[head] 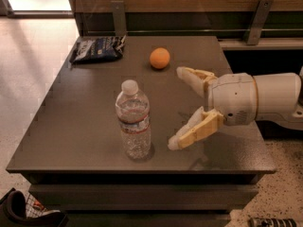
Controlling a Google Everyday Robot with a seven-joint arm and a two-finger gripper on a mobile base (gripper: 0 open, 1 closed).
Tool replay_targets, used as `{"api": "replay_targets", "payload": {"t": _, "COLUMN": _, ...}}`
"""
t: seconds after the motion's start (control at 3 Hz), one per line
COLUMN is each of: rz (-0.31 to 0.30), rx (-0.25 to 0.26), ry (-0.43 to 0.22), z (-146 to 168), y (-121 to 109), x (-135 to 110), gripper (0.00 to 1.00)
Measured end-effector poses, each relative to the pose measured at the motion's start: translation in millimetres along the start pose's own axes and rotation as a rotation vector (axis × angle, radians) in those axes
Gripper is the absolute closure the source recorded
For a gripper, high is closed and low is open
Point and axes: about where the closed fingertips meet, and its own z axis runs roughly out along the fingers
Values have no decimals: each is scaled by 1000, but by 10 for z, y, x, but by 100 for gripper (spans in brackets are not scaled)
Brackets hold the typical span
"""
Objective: Move water bottle near blue chip bag
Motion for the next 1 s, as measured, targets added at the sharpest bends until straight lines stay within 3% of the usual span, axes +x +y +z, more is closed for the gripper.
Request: {"api": "replay_targets", "payload": {"t": 1.0, "rz": -67, "rx": -125, "ry": -70, "z": 569, "y": 257, "x": -202, "gripper": 0}}
